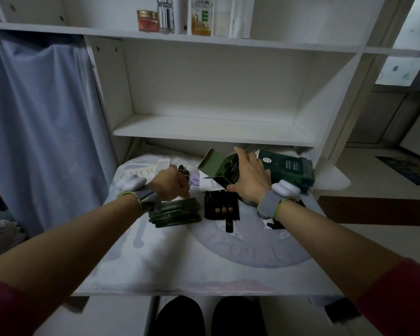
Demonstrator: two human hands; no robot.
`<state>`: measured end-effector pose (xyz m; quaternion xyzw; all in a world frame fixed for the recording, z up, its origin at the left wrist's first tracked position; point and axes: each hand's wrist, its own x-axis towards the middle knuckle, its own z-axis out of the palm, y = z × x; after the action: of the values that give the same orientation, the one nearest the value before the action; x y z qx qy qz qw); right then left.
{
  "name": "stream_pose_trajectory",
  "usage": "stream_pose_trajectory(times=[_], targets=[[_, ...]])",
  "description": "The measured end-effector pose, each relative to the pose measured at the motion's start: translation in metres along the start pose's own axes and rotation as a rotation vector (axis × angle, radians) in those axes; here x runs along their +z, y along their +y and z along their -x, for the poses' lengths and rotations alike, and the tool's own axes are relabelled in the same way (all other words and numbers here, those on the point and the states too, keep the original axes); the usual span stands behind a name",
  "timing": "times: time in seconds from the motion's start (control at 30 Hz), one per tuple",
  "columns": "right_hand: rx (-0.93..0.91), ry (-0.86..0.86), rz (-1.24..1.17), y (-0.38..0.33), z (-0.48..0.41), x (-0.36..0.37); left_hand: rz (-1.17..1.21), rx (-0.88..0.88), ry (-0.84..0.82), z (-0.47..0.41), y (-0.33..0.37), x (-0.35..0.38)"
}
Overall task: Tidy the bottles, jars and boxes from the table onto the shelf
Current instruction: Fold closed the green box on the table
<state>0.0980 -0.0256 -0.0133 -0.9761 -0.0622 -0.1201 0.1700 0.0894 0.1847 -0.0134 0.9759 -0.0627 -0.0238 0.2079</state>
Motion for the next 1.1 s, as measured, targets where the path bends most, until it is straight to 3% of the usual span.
stream_pose_trajectory(times=[0.1, 0.23, 1.1], targets=[[-0.001, -0.019, 0.006, 0.000, 0.000, 0.001, -0.282, -0.041, -0.176, 0.000, -0.012, 0.011], [-0.015, -0.032, 0.002, 0.001, -0.001, 0.003, -0.418, -0.026, -0.272, -0.001, -0.018, 0.021], [0.018, -0.043, -0.030, 0.006, -0.001, 0.005, -0.512, 0.066, -0.305, -0.007, -0.020, 0.008]])
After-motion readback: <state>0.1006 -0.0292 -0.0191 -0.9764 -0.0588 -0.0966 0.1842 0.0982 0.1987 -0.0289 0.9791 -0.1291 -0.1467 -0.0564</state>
